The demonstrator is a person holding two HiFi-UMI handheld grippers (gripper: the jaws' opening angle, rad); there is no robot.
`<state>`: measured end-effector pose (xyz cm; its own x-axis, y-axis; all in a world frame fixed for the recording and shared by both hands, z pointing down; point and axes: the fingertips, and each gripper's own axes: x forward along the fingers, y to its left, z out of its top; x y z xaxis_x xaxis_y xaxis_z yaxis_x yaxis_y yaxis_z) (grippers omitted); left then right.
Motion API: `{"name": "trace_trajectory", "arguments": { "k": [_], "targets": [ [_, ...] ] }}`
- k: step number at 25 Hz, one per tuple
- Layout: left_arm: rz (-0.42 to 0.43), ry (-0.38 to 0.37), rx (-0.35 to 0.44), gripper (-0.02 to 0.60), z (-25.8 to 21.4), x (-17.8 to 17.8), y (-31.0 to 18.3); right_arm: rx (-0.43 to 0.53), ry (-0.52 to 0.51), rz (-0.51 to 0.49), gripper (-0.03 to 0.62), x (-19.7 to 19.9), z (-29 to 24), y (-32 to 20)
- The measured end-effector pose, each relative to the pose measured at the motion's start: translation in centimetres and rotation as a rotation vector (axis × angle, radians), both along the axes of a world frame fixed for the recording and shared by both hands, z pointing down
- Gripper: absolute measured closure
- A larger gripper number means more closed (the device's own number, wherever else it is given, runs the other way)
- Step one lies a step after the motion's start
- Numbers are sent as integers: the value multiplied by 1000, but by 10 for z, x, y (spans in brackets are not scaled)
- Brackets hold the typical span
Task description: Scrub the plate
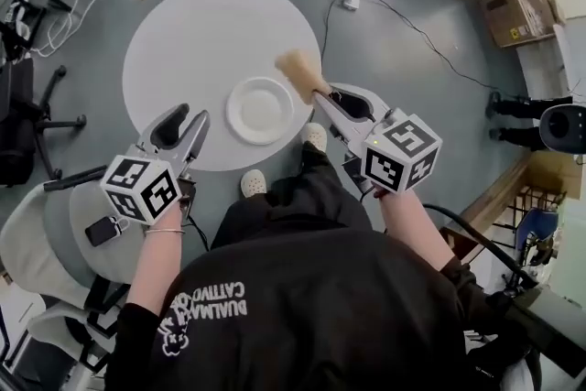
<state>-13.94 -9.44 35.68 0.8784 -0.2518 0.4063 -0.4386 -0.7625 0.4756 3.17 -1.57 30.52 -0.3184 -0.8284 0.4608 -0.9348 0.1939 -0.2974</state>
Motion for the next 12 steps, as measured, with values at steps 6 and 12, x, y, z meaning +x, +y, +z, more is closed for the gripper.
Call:
{"name": "trace_trajectory", "arguments": {
  "k": [6,12],
  "targets": [
    [62,-131,-88,422,66,40,17,-97,37,-202,537,3,41,-25],
    [-86,-256,-209,426,116,51,8,-169,99,-451,536,-3,75,-72]
  ]
}}
